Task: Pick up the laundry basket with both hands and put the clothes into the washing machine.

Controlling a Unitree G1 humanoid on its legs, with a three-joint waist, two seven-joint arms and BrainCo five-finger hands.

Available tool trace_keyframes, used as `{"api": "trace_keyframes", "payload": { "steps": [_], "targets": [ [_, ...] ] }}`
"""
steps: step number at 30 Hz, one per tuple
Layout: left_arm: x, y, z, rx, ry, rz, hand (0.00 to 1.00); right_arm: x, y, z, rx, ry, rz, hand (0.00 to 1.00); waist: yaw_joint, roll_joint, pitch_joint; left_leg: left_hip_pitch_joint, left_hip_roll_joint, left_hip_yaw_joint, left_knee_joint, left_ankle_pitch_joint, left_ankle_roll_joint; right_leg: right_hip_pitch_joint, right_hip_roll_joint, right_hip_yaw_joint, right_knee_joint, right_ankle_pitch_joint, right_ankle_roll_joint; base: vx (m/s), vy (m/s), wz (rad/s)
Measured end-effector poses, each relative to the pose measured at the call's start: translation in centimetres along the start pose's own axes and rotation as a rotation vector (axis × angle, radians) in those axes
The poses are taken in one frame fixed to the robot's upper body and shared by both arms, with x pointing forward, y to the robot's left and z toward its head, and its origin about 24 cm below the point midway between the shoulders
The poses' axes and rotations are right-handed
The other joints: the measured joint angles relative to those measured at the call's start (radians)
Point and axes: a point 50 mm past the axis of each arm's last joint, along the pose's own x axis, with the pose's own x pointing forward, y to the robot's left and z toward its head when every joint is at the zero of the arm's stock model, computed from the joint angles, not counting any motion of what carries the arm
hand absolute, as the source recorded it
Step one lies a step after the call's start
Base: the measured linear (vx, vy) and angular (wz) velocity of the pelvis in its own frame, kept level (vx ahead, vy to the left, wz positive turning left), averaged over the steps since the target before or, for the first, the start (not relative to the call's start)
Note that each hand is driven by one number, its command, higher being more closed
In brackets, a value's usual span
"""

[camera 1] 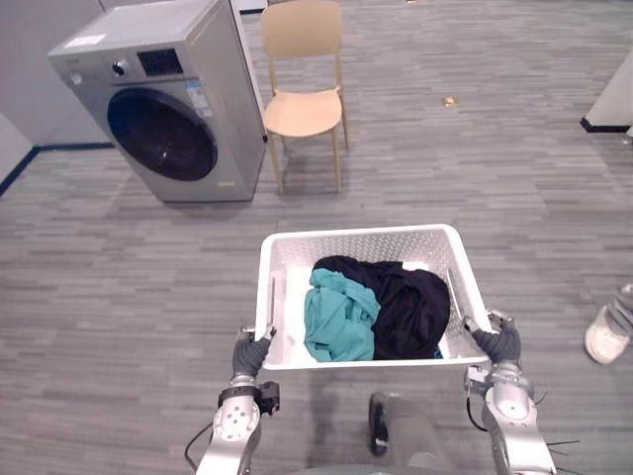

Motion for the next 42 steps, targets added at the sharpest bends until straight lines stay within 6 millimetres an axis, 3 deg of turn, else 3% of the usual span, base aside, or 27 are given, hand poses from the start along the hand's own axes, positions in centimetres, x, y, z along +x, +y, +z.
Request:
{"api": "trace_keyframes", "payload": {
  "steps": [2,4,5,7,8,9,11,12,13,15,18,20,21,23,24,25,26,27,28,29,31,32,34,35,39,41,42],
  "targets": [
    [-0.3,0.1,0.1,-0.017,-0.011,0.001,1.0,0.2,0.1,0.8,0.018,-0.033,0.001,1.0,0.007,-0.011,0.006,-0.096,-0.014,0.055,-0.133,-0.071,0.024,0.112,-0.006,0.018,-0.104,-0.015,0.006,0.5,0.02,-0.14],
    [-0.2,0.0,0.5,-0.031,-0.028,-0.004,1.0,0.5,0.1,1.0,0.02,-0.042,0.004,1.0,0.018,-0.011,0.005,-0.146,-0.078,0.063,-0.434,-0.089,0.033,0.187,-0.03,0.028,-0.171,-0.029,0.027,0.51,0.101,-0.05],
    [-0.3,-0.2,0.5,-0.045,-0.028,-0.009,1.0,0.8,-0.1,0.8,0.004,-0.035,0.006,1.0,0.022,-0.009,0.004,-0.16,-0.16,0.006,-0.844,-0.033,-0.04,0.263,-0.054,0.028,-0.236,-0.046,0.055,0.55,0.135,0.02],
    [-0.3,-0.4,0.5,-0.055,-0.028,-0.008,1.0,1.0,-0.2,0.3,-0.01,-0.02,0.006,1.0,0.026,0.001,-0.002,-0.171,-0.172,-0.027,-1.033,0.047,-0.076,0.301,-0.053,0.024,-0.279,-0.06,0.081,0.61,0.213,0.02],
    [-0.3,-0.3,0.4,-0.041,-0.016,-0.01,1.0,1.0,-0.1,-0.7,-0.018,0.026,0.007,1.0,0.031,-0.022,-0.013,-0.174,-0.213,-0.015,-1.0,0.148,-0.015,0.353,-0.089,0.018,-0.29,-0.093,0.126,0.6,0.244,0.19],
    [-0.2,-0.2,0.4,-0.029,-0.008,-0.011,1.0,0.8,0.1,-1.2,-0.016,0.049,0.006,1.0,0.021,-0.048,-0.025,-0.182,-0.247,-0.017,-0.966,0.148,0.047,0.376,-0.127,0.003,-0.281,-0.116,0.156,0.72,0.222,0.36],
    [-0.2,-0.8,0.4,-0.014,-0.003,-0.032,1.0,0.5,-0.6,-2.1,-0.033,0.084,-0.012,1.0,0.008,-0.071,-0.026,-0.229,-0.281,0.012,-0.8,0.086,0.11,0.323,-0.18,0.007,-0.087,-0.128,0.199,0.75,0.2,0.49],
    [-0.3,-0.9,0.2,-0.006,0.005,-0.039,1.0,0.3,-0.8,-2.3,-0.033,0.093,-0.018,1.0,0.011,-0.072,-0.026,-0.212,-0.288,0.013,-0.785,0.051,0.114,0.283,-0.194,0.018,0.03,-0.122,0.212,0.7,0.225,0.26],
    [-0.3,-0.8,0.0,0.021,0.012,-0.052,1.0,0.0,-0.9,-2.7,-0.027,0.11,-0.026,1.0,0.012,-0.081,-0.023,-0.15,-0.312,0.012,-0.798,-0.023,0.111,0.177,-0.228,0.056,0.312,-0.049,0.283,0.53,0.178,0.07],
    [-0.2,-0.2,-0.2,0.058,0.018,-0.051,1.0,-0.3,-0.5,-3.0,-0.012,0.126,-0.027,1.0,-0.005,-0.102,-0.023,-0.053,-0.354,0.005,-0.815,-0.076,0.128,0.033,-0.277,0.088,0.669,0.031,0.253,0.7,0.184,0.17],
    [-0.2,-0.1,-0.1,0.074,0.015,-0.053,1.0,-1.1,-0.7,-3.7,-0.016,0.156,-0.031,1.0,-0.019,-0.067,-0.026,0.17,-0.357,-0.03,-0.939,-0.101,0.14,-0.121,-0.261,0.022,0.794,-0.051,0.146,0.62,0.102,0.16],
    [0.1,0.0,0.5,0.086,-0.011,-0.056,1.0,-1.0,-0.5,-3.1,0.003,0.133,-0.032,1.0,-0.037,-0.066,-0.025,0.259,-0.353,-0.063,-1.009,-0.106,0.14,-0.226,-0.249,-0.046,0.693,-0.098,0.117,0.64,0.011,0.39],
    [0.4,0.0,0.9,0.097,-0.03,-0.061,1.0,-1.0,-0.5,-2.7,0.008,0.114,-0.034,1.0,-0.043,-0.068,-0.025,0.299,-0.342,-0.074,-1.04,-0.11,0.14,-0.275,-0.233,-0.088,0.515,-0.098,0.114,0.71,-0.062,0.45],
    [0.8,0.0,1.4,0.109,-0.053,-0.07,1.0,-0.9,-0.6,-2.4,0.015,0.102,-0.042,1.0,-0.056,-0.078,-0.025,0.363,-0.325,-0.087,-1.075,-0.137,0.119,-0.306,-0.184,-0.128,0.178,-0.02,0.118,0.63,-0.097,0.38],
    [1.0,0.0,1.5,0.127,-0.061,-0.069,1.0,-0.9,-0.6,-2.5,0.015,0.105,-0.045,1.0,-0.055,-0.098,-0.033,0.405,-0.324,-0.101,-1.095,-0.156,0.089,-0.302,-0.151,-0.129,-0.035,0.08,0.103,0.68,-0.157,0.48],
    [1.0,-0.2,1.2,0.132,-0.048,-0.074,1.0,-1.0,-0.9,-2.6,0.007,0.111,-0.049,1.0,-0.066,-0.098,-0.039,0.45,-0.313,-0.14,-1.104,-0.168,0.072,-0.287,-0.135,-0.102,-0.036,0.23,0.059,0.7,-0.176,0.49],
    [1.0,-0.5,1.0,0.128,-0.038,-0.08,1.0,-1.0,-1.1,-2.7,-0.001,0.111,-0.051,1.0,-0.067,-0.082,-0.041,0.464,-0.296,-0.151,-1.1,-0.168,0.072,-0.287,-0.124,-0.1,-0.002,0.224,0.036,0.69,-0.172,0.33],
    [1.1,-0.9,0.9,0.118,-0.036,-0.085,1.0,-0.8,-1.5,-2.6,-0.021,0.106,-0.051,1.0,-0.057,-0.053,-0.048,0.454,-0.26,-0.161,-1.034,-0.161,0.06,-0.288,-0.108,-0.113,0.064,0.156,0.024,0.66,-0.173,0.13],
    [1.1,-0.9,0.9,0.117,-0.036,-0.086,1.0,-0.8,-1.7,-2.5,-0.027,0.104,-0.052,1.0,-0.057,-0.052,-0.048,0.411,-0.242,-0.164,-0.897,-0.128,0.011,-0.272,-0.108,-0.13,0.124,0.09,0.014,0.77,-0.204,0.22],
    [1.1,-1.0,0.9,0.113,-0.033,-0.087,1.0,-1.1,-2.0,-2.3,-0.029,0.093,-0.058,1.0,-0.06,-0.043,-0.042,0.336,-0.213,-0.166,-0.679,-0.043,-0.046,-0.218,-0.1,-0.152,0.14,0.035,0.006,0.75,-0.21,0.29],
    [1.0,-1.2,0.9,0.103,-0.032,-0.086,1.0,-1.5,-2.2,-1.7,-0.025,0.07,-0.061,1.0,-0.052,-0.034,-0.037,0.224,-0.163,-0.171,-0.407,0.075,-0.087,-0.15,-0.086,-0.16,0.117,-0.005,-0.001,0.58,-0.141,0.13],
    [0.8,-1.2,0.9,0.096,-0.035,-0.087,1.0,-1.6,-2.3,-0.9,-0.019,0.038,-0.07,1.0,-0.044,-0.026,-0.038,0.114,-0.097,-0.138,-0.162,0.065,-0.079,-0.06,-0.057,-0.16,0.077,-0.031,-0.004,0.54,-0.084,-0.12],
    [0.7,-1.3,1.0,0.091,-0.044,-0.09,1.0,-1.7,-2.5,-0.3,-0.016,0.01,-0.082,1.0,-0.024,-0.032,-0.037,0.033,-0.055,-0.101,-0.063,0.029,-0.024,0.026,-0.049,-0.154,0.021,-0.04,0.0,0.54,-0.053,-0.27],
    [0.7,-1.4,1.4,0.081,-0.067,-0.092,1.0,-1.7,-2.6,0.1,-0.012,-0.008,-0.09,1.0,-0.006,-0.043,-0.036,-0.036,-0.026,-0.058,-0.086,-0.011,0.016,0.088,-0.05,-0.13,-0.042,-0.045,0.008,0.43,0.002,-0.35],
    [0.7,-1.5,1.5,0.077,-0.079,-0.095,1.0,-1.6,-2.7,-0.1,-0.009,0.003,-0.097,1.0,0.004,-0.045,-0.037,-0.115,-0.069,-0.025,-0.468,-0.095,0.019,0.183,-0.098,-0.09,-0.117,-0.049,0.04,0.35,0.086,-0.28],
    [0.7,-1.7,1.4,0.08,-0.076,-0.105,1.0,-1.5,-2.8,-1.1,-0.024,0.043,-0.098,1.0,0.005,-0.045,-0.038,-0.101,-0.141,-0.064,-0.766,-0.06,-0.01,0.206,-0.125,-0.065,-0.123,-0.066,0.084,0.42,0.259,-0.28],
    [0.5,-1.9,1.2,0.082,-0.067,-0.115,1.0,-1.6,-3.1,-1.8,-0.046,0.069,-0.096,1.0,0.004,-0.018,-0.052,-0.089,-0.155,-0.1,-0.94,0.075,-0.016,0.214,-0.113,-0.039,-0.121,-0.087,0.128,0.38,0.282,-0.32]
  ]
}}
